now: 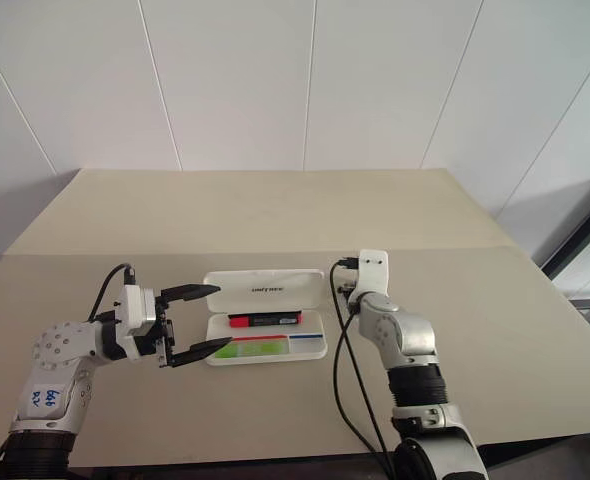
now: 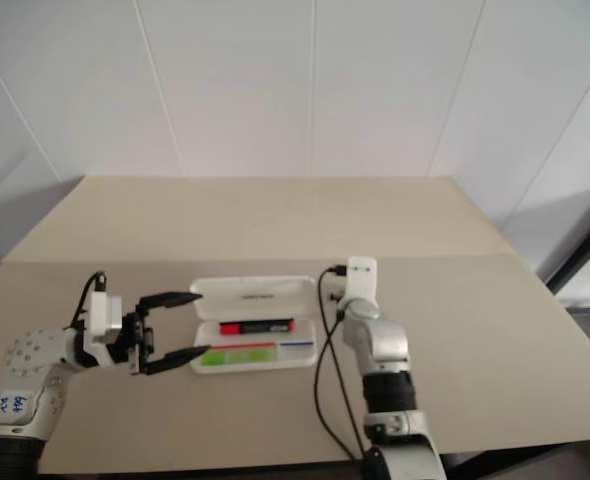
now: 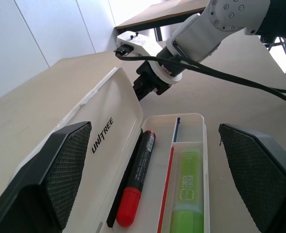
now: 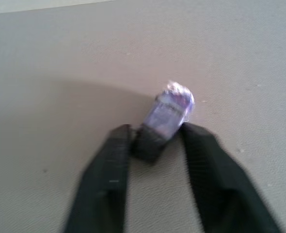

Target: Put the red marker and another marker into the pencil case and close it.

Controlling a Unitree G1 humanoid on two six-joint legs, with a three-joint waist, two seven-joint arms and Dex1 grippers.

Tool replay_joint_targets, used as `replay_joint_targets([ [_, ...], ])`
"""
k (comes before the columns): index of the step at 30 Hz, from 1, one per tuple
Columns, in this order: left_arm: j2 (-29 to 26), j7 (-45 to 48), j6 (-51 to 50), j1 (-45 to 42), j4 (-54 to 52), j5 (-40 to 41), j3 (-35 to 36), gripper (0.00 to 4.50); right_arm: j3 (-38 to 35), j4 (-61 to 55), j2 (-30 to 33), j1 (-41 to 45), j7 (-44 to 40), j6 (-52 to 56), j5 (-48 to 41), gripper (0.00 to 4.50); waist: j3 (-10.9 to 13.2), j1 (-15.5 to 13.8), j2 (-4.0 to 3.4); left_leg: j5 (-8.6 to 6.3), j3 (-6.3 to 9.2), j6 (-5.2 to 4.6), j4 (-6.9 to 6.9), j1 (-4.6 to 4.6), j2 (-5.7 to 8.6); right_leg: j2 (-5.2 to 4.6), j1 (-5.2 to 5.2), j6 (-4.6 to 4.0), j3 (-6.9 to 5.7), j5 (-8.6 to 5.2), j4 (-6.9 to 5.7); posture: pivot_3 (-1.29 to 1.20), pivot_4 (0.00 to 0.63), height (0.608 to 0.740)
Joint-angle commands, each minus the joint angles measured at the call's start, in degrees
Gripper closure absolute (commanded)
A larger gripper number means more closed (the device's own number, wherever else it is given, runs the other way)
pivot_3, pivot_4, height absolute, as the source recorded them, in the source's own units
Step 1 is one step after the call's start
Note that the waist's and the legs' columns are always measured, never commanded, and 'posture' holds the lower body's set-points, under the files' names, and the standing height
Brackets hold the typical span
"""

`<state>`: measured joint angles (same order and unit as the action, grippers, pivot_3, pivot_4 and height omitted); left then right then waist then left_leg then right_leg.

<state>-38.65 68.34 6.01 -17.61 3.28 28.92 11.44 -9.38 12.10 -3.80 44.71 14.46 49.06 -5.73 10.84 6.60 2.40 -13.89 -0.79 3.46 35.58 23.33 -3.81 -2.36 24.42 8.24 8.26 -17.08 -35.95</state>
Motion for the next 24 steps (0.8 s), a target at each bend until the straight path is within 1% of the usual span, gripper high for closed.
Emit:
replay_joint_targets([
  [1,-0.2,-0.3,0.7,-0.3,-0.9,0.3,1.0,0.0,-1.7,1.1,1.9,0.4,0.7,-0.4,0.5,3.44,0.0,-0.1,0.0,0.0,0.01,0.0,0.0,0.0,0.0,0.0,0.0,0.0,-0.01,0.0,0.01,0.0,0.15,0.74],
  [3,-0.1,-0.3,0.8,-0.4,-0.7,0.3,0.9,0.0,-1.7,1.2,3.0,0.5,0.1,-0.7,0.5,3.44,0.0,-0.2,0.0,0.0,0.0,0.0,0.01,0.01,0.01,-0.02,-0.02,0.0,0.0,0.0,0.03,0.0,0.15,0.74],
  [5,0.0,-0.2,0.9,-0.5,-0.7,0.2,0.8,0.0,-0.9,0.7,5.0,0.7,-2.1,-1.3,0.3,3.44,0.0,-0.4,0.0,0.0,0.0,0.0,0.01,0.02,0.03,-0.04,-0.03,0.0,0.0,0.0,0.06,0.0,0.15,0.74],
  [11,0.2,0.0,0.8,-0.6,-0.7,0.5,0.6,0.0,2.9,-1.6,13.5,2.2,-14.3,-5.1,-0.6,3.44,0.0,-0.2,-0.07,0.0,-0.02,0.0,-0.15,0.11,0.04,-0.04,0.04,0.01,0.01,0.0,0.24,0.0,0.15,0.74],
  [14,0.2,0.6,0.6,-0.6,-0.7,1.0,0.5,0.0,4.9,-1.4,18.7,4.0,-21.3,-10.1,-0.2,3.44,0.1,0.3,-0.14,0.0,-0.04,0.0,-0.39,0.08,0.01,0.0,0.16,0.0,0.01,-0.02,0.24,0.0,0.15,0.74],
  [16,0.3,1.0,0.5,-0.6,-0.6,1.3,0.5,0.0,6.0,-1.7,21.4,5.2,-26.3,-11.2,-1.0,3.44,0.1,0.5,-0.17,0.0,-0.03,0.0,-0.46,0.08,0.0,0.03,0.21,-0.01,0.0,-0.05,0.22,0.0,0.15,0.74],
  [19,0.2,1.9,0.0,-0.5,-0.9,2.2,0.6,0.0,7.1,-3.9,24.3,7.1,-34.6,-9.7,-4.1,3.44,0.1,0.8,-0.17,0.0,-0.03,0.0,-0.46,0.08,-0.01,0.03,0.2,0.0,0.01,-0.06,0.23,0.0,0.15,0.74],
  [22,0.2,2.9,-1.0,0.0,-1.8,3.4,0.9,0.0,9.6,-9.2,27.4,7.2,-44.5,-7.8,-8.0,3.44,0.1,0.9,-0.17,0.0,-0.02,0.0,-0.44,0.08,-0.01,0.03,0.17,0.0,0.0,-0.06,0.23,0.0,0.15,0.74],
  [24,0.0,3.5,-1.3,0.6,-2.1,3.7,1.0,0.0,10.1,-12.3,28.8,7.4,-49.2,-5.6,-11.1,3.44,0.1,0.9,-0.17,0.0,-0.01,0.0,-0.43,0.08,-0.01,0.02,0.16,0.0,-0.01,-0.06,0.23,0.0,0.15,0.74],
])
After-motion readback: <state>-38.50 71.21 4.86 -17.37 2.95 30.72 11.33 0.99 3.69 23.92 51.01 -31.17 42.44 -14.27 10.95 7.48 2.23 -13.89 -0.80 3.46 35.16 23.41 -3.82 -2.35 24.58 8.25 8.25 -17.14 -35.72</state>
